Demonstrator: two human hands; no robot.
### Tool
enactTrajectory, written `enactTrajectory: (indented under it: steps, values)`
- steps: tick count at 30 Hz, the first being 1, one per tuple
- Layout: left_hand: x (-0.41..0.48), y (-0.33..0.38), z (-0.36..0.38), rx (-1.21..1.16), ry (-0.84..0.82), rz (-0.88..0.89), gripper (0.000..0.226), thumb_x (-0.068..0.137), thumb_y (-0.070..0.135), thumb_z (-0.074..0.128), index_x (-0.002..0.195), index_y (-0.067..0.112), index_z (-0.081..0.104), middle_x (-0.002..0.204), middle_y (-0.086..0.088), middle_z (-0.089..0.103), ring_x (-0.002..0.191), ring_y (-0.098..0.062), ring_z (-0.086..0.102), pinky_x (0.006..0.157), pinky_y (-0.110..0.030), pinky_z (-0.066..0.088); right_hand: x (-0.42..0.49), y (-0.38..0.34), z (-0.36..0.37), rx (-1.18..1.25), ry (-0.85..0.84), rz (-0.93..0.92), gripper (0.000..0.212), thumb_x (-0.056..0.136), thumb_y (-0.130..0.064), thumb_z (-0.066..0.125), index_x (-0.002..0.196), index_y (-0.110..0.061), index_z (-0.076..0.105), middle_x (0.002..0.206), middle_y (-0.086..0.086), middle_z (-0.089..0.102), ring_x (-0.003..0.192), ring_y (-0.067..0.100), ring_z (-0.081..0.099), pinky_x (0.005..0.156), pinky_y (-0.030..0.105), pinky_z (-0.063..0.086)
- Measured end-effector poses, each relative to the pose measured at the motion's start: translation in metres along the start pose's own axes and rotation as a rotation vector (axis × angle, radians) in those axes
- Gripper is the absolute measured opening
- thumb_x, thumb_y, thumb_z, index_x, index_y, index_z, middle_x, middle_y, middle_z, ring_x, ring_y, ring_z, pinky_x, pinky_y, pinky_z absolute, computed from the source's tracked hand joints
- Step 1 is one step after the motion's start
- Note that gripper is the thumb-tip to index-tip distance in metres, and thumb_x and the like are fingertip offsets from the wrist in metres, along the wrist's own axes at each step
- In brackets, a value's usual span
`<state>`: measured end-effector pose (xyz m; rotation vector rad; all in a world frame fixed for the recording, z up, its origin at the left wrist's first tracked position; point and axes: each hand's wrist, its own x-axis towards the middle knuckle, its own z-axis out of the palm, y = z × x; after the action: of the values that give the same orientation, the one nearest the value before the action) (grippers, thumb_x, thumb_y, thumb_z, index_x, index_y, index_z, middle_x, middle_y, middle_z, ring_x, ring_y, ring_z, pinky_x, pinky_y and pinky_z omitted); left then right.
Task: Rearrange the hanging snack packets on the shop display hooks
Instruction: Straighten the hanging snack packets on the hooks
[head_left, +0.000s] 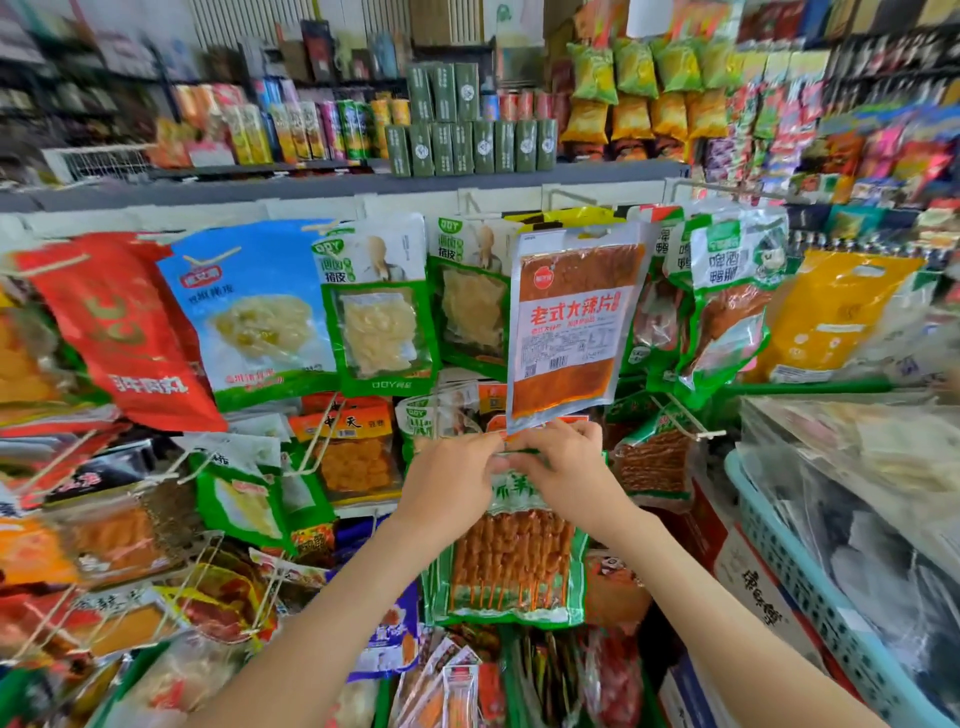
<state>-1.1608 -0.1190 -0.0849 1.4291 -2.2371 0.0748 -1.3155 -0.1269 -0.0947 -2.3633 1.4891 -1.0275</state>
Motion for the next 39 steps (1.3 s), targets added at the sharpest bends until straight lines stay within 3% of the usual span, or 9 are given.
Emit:
enactTrajectory:
  steps: [6,11,14,18,23,28,33,36,39]
  values:
    - [0.013,-0.024,-0.035,-0.023,0.067,-0.065,0.021,0.097,0.027,0.045,0.08,0.016,0.053,0.072,-0.001,0.057,0.068,-0.021,0.054,0.057,-0.035,0.043,0.036,-0.025,0.003,-0.015,0.136,-0.067,0.008,0.088,-0.025,0.061,0.081,-0.021,0.06,0.064,-0.012,0.044,0.072,0.016,0.043,0.075,0.028,0.018]
    - [0.014,-0.054,-0.062,-0.202,0.052,-0.143,0.014,0.095,0.031,0.05,0.093,0.026,0.063,0.076,0.013,0.061,0.057,-0.002,0.052,0.049,-0.015,0.036,0.057,-0.04,0.013,0.006,0.093,-0.062,0.017,0.087,-0.022,0.062,0.075,-0.027,0.051,0.066,-0.011,0.053,0.072,0.018,0.047,0.074,0.03,0.018]
    - [0.013,-0.082,-0.075,-0.301,0.153,-0.233,0.013,0.094,0.03,0.053,0.1,0.023,0.063,0.086,0.016,0.06,0.073,0.008,0.051,0.061,-0.004,0.039,0.062,-0.041,0.019,0.028,0.093,-0.008,0.02,0.087,-0.02,0.062,0.075,-0.033,0.053,0.07,-0.006,0.06,0.075,0.015,0.049,0.075,0.027,0.016]
    - [0.012,-0.11,-0.077,-0.354,0.179,-0.387,0.024,0.094,0.03,0.052,0.115,0.02,0.057,0.098,0.009,0.061,0.085,-0.003,0.055,0.07,-0.014,0.042,0.07,-0.042,0.023,0.026,0.106,0.033,0.021,0.086,-0.019,0.063,0.073,-0.033,0.055,0.066,-0.003,0.06,0.076,0.015,0.048,0.074,0.025,0.015]
    - [0.02,-0.087,-0.075,-0.313,0.153,-0.152,0.022,0.095,0.027,0.051,0.115,0.024,0.059,0.106,0.01,0.063,0.099,-0.006,0.056,0.086,-0.021,0.046,0.079,-0.045,0.015,0.022,0.217,0.059,0.015,0.084,-0.015,0.065,0.072,-0.024,0.062,0.058,-0.01,0.053,0.063,0.01,0.044,0.077,0.03,0.023]
    - [0.047,-0.043,-0.082,0.072,0.274,-0.031,0.031,0.095,0.037,0.046,0.122,0.024,0.056,0.114,0.006,0.063,0.11,-0.016,0.053,0.098,-0.033,0.032,0.074,-0.035,-0.006,0.01,0.25,0.057,0.013,0.081,-0.017,0.066,0.072,-0.026,0.062,0.062,-0.014,0.057,0.063,0.013,0.052,0.076,0.043,0.044]
    - [0.094,-0.014,-0.072,-0.364,0.054,-0.147,0.047,0.094,0.041,0.05,0.134,0.018,0.045,0.126,0.001,0.058,0.106,-0.013,0.058,0.082,-0.025,0.049,0.056,-0.021,-0.032,-0.054,0.34,0.05,0.012,0.076,-0.022,0.062,0.066,-0.028,0.059,0.055,-0.021,0.048,0.056,0.004,0.046,0.073,0.045,0.044]
    - [0.118,-0.007,-0.06,-0.608,-0.017,-0.183,0.047,0.091,0.043,0.055,0.131,0.02,0.048,0.12,0.005,0.061,0.095,-0.006,0.058,0.066,-0.013,0.043,0.044,-0.013,-0.048,-0.093,0.396,0.094,0.021,0.078,-0.019,0.061,0.066,-0.035,0.054,0.057,-0.018,0.053,0.059,0.009,0.048,0.076,0.041,0.036]
    - [0.134,0.003,-0.049,-0.772,0.009,-0.164,0.04,0.091,0.04,0.056,0.126,0.022,0.053,0.118,0.004,0.063,0.102,-0.012,0.061,0.082,-0.028,0.05,0.036,-0.007,-0.064,-0.133,0.417,0.141,0.023,0.082,-0.016,0.063,0.068,-0.033,0.058,0.063,-0.019,0.055,0.067,0.011,0.051,0.079,0.033,0.023]
